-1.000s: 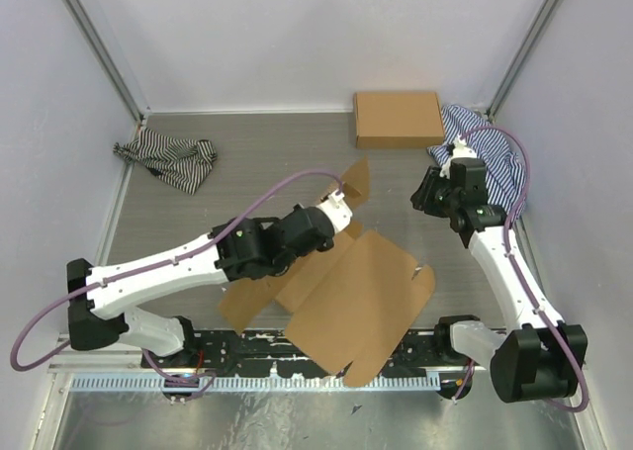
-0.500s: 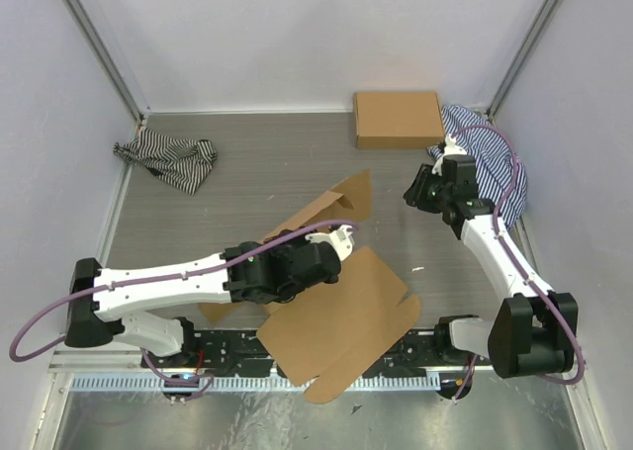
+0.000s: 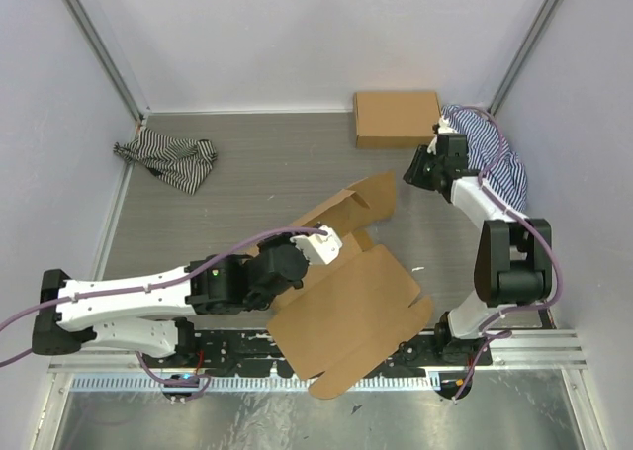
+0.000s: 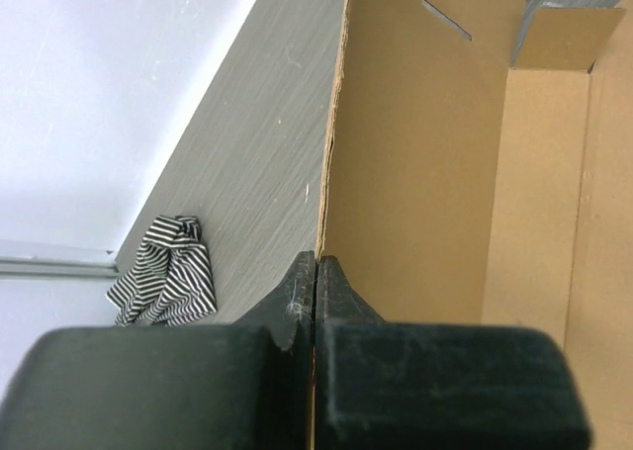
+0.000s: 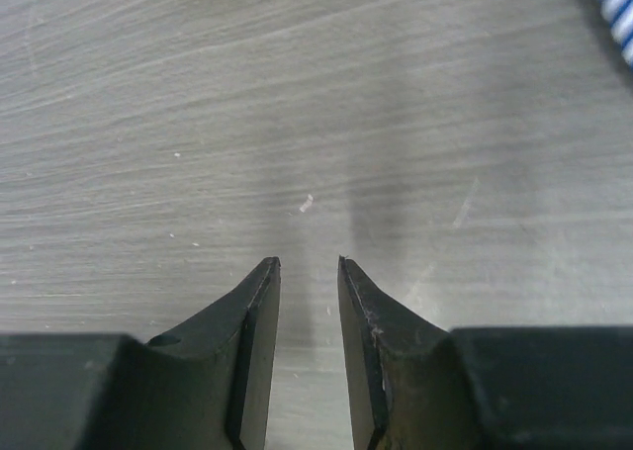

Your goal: Fold the paper box

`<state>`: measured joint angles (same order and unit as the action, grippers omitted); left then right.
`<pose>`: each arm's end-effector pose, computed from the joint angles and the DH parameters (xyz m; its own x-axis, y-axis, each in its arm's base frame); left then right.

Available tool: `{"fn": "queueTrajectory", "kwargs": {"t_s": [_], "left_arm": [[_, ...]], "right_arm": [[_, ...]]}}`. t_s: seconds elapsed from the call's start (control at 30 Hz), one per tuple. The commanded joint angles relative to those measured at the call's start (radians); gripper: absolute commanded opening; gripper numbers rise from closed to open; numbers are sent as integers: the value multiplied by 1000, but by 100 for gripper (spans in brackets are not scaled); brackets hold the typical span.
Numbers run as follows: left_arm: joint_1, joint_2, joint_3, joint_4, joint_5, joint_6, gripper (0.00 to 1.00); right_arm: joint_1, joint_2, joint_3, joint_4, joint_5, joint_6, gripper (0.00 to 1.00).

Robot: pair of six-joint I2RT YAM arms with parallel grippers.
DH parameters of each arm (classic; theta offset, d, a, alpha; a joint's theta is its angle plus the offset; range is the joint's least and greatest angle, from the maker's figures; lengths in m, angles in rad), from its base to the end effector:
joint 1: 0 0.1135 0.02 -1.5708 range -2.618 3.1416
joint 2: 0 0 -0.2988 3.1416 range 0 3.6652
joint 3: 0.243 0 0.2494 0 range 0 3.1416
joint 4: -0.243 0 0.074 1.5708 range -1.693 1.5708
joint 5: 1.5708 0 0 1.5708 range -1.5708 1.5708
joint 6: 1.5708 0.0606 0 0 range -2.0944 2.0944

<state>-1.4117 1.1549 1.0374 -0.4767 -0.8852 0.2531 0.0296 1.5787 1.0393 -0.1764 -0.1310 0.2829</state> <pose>0.0843 -0.2294 0.3551 0.0452 0.7189 -0.6937 0.5291 0.5718 0.6270 0.3617 0.0186 0.2515 -0.6655 0.2572 -0.7006 0.0603 0.9542 0.2929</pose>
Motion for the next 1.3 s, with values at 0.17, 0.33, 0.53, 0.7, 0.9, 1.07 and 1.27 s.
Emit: {"fn": "queueTrajectory", "kwargs": {"t_s": [0.17,0.33,0.53,0.7,0.9,1.07,1.27], "left_arm": [[-13,69,-6,37,32,21,0],[-13,158,12,25,31,36,0],[-14,225,34,9,32,41,0],[-15,232,36,4,13,29,0],[-19,226,45,-10,0,5,0],[-24,233,77,-64,-3,-46,0],[-25,266,110,-109,-3,-94,0]], "right_arm": [[-8,145,129,213,-412,-34,35],[-8,150,74,236,-562,-68,33],[-8,64,-93,283,-618,-93,32],[-8,-44,-185,239,-584,-111,32],[-8,-220,-280,221,-536,-96,32],[-5,-300,-313,202,-544,-83,33],[14,-357,-389,231,-540,-56,35]]}}
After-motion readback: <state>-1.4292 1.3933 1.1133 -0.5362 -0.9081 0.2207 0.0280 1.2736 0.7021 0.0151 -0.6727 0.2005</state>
